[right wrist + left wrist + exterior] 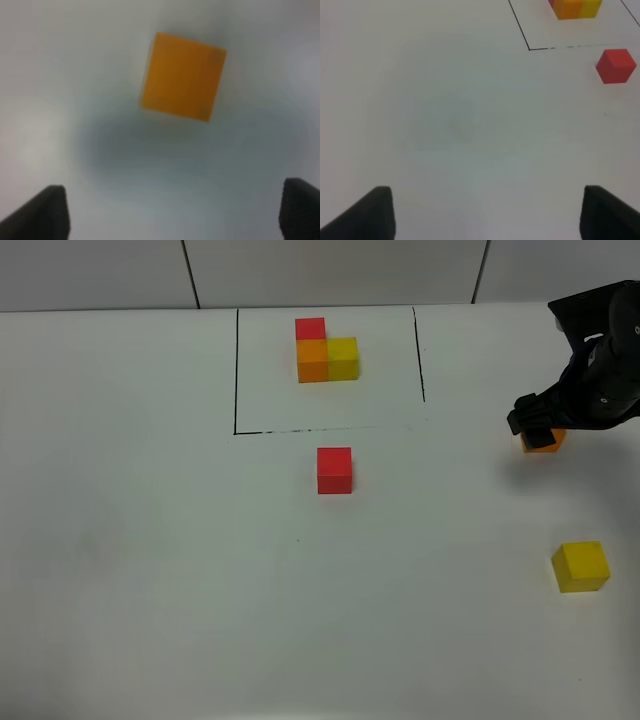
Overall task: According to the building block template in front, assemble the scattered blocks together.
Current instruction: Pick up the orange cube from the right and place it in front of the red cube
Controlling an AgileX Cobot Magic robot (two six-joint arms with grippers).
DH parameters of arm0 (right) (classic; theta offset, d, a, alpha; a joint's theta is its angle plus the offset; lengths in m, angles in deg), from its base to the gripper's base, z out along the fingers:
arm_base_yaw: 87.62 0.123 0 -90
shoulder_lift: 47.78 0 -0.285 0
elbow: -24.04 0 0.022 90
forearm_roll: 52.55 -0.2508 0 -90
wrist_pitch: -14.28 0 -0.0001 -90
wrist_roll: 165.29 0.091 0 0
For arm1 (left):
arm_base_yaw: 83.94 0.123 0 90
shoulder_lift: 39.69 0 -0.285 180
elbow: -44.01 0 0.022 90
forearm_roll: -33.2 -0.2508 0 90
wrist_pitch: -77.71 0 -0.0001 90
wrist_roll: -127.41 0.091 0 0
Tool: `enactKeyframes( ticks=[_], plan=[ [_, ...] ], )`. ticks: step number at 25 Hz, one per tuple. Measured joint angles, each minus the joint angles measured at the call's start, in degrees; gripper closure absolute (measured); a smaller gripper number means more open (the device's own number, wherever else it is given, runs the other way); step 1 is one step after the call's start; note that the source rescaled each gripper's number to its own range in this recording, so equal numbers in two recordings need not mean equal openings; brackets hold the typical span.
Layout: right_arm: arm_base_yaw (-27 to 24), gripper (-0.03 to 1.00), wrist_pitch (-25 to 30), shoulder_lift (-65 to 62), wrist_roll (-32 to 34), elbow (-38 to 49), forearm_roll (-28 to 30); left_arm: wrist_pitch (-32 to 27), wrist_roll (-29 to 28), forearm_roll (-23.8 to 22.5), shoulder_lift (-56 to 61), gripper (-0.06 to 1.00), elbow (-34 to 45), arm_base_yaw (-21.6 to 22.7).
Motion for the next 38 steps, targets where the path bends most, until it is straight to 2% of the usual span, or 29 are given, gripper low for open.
enactKeyframes(
  ticks=[5,14,32,35,37,38],
  plan=[
    [-2.0,0.17,0.9,3.8,1.0,-5.7,-1.0,0.0,0.0,0.0,0.0,0.22,0.0,0.0],
    [-4.9,0.17,1.5,10.0,-2.9,-10.5,-9.4,0.0,0.0,0.0,0.0,0.22,0.0,0.0],
    [-5.5,0.17,0.4,18.6,-4.2,-14.8,-9.1,0.0,0.0,0.0,0.0,0.22,0.0,0.0],
    [-5.6,0.24,0.5,18.8,-4.3,-14.8,-9.1,0.0,0.0,0.0,0.0,0.22,0.0,0.0],
    [-5.6,0.38,0.5,18.8,-4.3,-15.0,-9.1,0.0,0.0,0.0,0.0,0.22,0.0,0.0],
    [-5.6,0.5,0.5,18.8,-4.3,-15.1,-9.1,0.0,0.0,0.0,0.0,0.22,0.0,0.0]
  ],
)
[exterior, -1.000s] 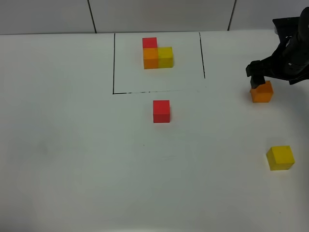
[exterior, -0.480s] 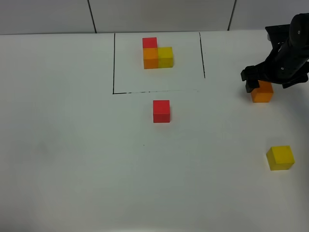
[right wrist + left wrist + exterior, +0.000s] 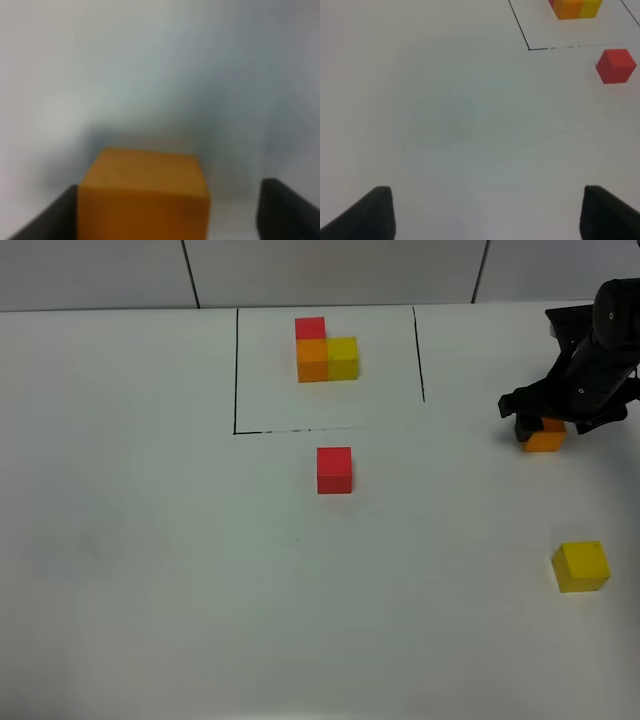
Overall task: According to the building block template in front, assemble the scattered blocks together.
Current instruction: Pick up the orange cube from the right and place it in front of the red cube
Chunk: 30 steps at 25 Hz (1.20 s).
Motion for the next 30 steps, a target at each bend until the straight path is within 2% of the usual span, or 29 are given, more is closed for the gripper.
enactKeyframes(
  ticks=[3,4,11,16,22,26,30],
  plan=[
    [0.0,0.97,0.1,0.0,0.0,0.0,-0.3,0.0,0.0,0.0,0.0,0.22,0.0,0.0],
    [0.0,0.94,0.3,0.0,0.0,-0.1,-0.3,0.0,0.0,0.0,0.0,0.22,0.0,0.0],
    [1.3,0.94,5.0,-1.6,0.9,0.1,0.2,0.0,0.0,0.0,0.0,0.22,0.0,0.0],
    [8.0,0.94,6.4,-8.6,4.0,4.7,0.2,0.0,0.0,0.0,0.0,0.22,0.0,0.0],
    [15.9,0.94,2.3,-15.3,14.6,16.0,0.4,0.0,0.0,0.0,0.0,0.22,0.0,0.0],
    [23.4,0.94,3.2,-15.8,22.2,17.0,1.4,0.0,0.0,0.0,0.0,0.22,0.0,0.0],
    [30.3,0.94,0.1,-15.7,34.3,17.1,6.2,0.0,0.0,0.0,0.0,0.22,0.0,0.0]
  ],
)
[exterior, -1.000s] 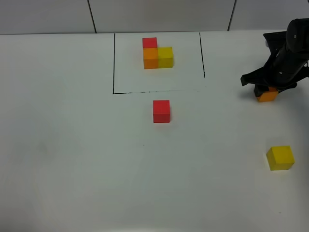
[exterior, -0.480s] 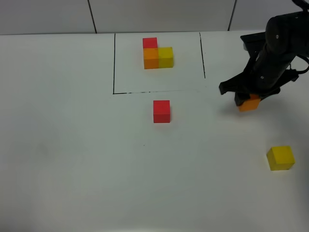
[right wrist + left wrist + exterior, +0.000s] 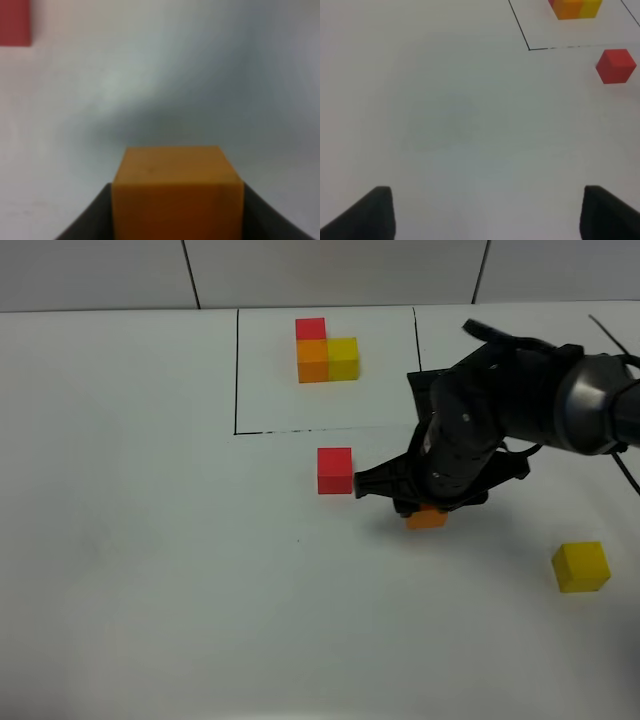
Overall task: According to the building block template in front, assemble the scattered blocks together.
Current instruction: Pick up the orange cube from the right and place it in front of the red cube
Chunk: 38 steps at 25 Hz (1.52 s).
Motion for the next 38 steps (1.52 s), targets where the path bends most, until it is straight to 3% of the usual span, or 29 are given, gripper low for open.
enactKeyframes(
  ticks=[4,8,14,22,38],
  plan=[
    [4.3,0.94,-3.7,1.7,11.1,0.0,5.6,0.0,0.0,0.0,0.0,0.22,0.0,0.0],
    [6.5,0.94,-5.5,3.9,15.0,0.0,6.4,0.0,0.0,0.0,0.0,0.22,0.0,0.0],
    [7.9,0.94,-7.4,5.6,15.4,-0.8,7.0,0.0,0.0,0.0,0.0,0.22,0.0,0.0],
    [9.7,0.94,-2.0,9.6,15.0,-8.1,7.5,0.0,0.0,0.0,0.0,0.22,0.0,0.0],
    [10.1,0.94,0.0,16.8,14.6,-16.6,6.4,0.0,0.0,0.0,0.0,0.22,0.0,0.0]
  ],
)
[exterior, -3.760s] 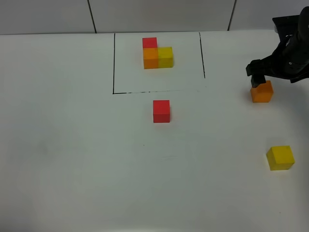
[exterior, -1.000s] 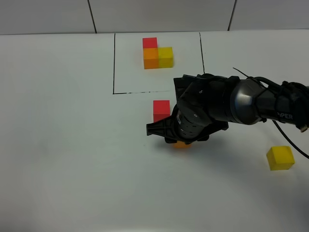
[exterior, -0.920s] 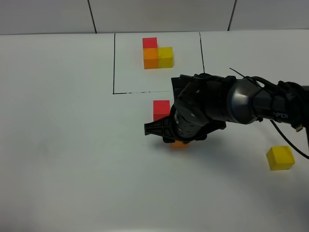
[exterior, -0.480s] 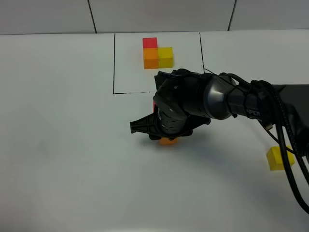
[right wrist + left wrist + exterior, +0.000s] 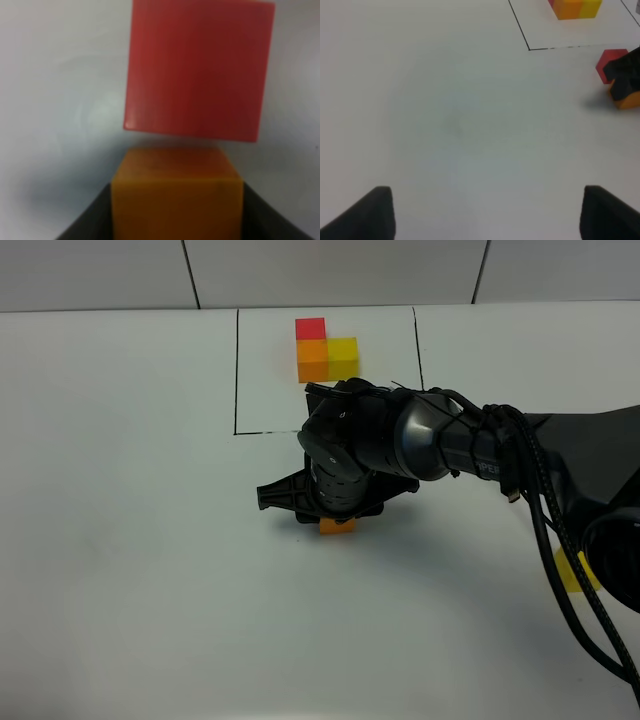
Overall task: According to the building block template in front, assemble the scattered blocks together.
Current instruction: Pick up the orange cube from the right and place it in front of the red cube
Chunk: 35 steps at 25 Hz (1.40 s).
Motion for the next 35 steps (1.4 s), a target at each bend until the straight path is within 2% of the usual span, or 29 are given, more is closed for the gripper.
enactKeyframes(
  ticks=[10,22,35],
  plan=[
    [-0.3,0.94,-0.5,0.6,0.1,-0.2,0.1,0.0,0.0,0.0,0.0,0.22,0.0,0.0],
    [-1.8,0.94,-3.8,1.2,0.2,-0.4,0.2,0.0,0.0,0.0,0.0,0.22,0.0,0.0],
    [-1.8,0.94,-3.8,1.2,0.8,-0.5,-0.1,0.0,0.0,0.0,0.0,0.22,0.0,0.0]
  ],
)
